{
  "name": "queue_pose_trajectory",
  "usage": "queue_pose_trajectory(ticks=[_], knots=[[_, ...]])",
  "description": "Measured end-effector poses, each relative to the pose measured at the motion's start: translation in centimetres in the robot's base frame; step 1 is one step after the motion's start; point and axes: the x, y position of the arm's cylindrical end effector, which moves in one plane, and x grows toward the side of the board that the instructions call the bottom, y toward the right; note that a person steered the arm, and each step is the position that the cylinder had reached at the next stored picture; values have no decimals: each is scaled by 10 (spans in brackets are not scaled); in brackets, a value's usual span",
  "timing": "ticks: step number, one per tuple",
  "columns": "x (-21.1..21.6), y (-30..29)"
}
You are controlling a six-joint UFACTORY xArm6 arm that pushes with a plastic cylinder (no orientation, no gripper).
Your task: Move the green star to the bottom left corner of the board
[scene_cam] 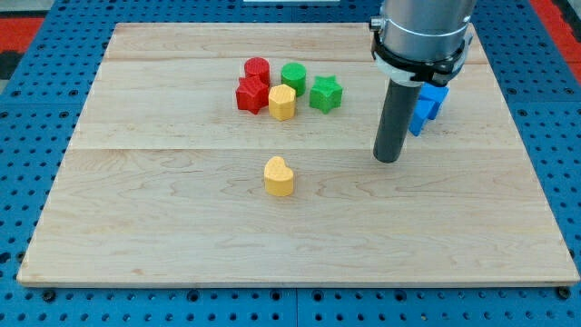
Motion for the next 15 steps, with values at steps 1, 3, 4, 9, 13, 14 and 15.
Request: queue_pose_trajectory(ticks=[1,3,4,9,13,14,15], knots=[[0,0],[-52,13],[-94,-2],[-97,-49],[-19,-10],[-18,-53],[-50,-95]])
